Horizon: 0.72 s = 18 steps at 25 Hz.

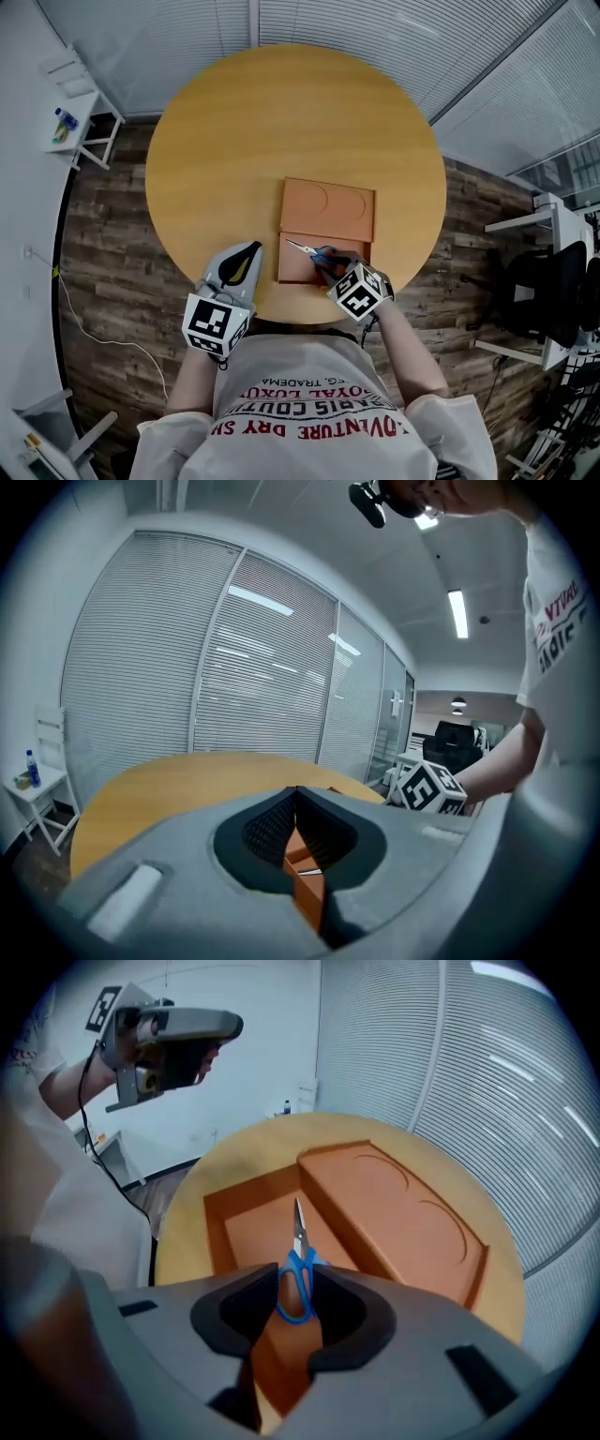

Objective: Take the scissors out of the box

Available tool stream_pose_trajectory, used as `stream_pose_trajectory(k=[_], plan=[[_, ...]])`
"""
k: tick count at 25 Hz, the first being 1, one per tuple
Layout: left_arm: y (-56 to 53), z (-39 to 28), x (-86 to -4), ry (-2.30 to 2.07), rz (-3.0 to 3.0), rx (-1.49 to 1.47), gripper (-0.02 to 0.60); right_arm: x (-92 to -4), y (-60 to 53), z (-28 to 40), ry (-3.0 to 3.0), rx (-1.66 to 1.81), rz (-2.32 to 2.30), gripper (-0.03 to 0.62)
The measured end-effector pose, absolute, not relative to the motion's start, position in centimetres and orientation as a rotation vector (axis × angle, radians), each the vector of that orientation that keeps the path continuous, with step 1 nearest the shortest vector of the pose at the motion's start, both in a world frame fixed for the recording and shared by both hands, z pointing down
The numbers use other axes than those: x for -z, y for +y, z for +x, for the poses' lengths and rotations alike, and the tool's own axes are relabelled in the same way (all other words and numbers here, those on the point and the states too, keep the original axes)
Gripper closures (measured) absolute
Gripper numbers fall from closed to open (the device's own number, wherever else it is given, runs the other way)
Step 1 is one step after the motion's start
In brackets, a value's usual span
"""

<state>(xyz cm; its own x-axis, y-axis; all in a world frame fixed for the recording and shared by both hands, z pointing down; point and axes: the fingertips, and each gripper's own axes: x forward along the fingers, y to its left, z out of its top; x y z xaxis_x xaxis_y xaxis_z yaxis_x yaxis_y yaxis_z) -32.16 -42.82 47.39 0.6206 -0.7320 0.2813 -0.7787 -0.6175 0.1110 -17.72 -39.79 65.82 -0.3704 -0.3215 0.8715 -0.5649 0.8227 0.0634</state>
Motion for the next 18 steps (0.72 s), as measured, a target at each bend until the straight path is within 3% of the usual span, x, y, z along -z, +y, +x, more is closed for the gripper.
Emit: stream_pose_trajectory(k=[9,18], plan=[[-43.3,-34.2,-49.2,-1.266,2.571,-0.338,0.572,-69.9,-40.9,-16.8,-1.826,-0.313,0.603,0.453],[-42.9,-35.1,-50.1,-1.29,2.535,-0.352,0.572,-70.5,-40.4,-17.3,-1.849,-0.343,0.599,0.5]])
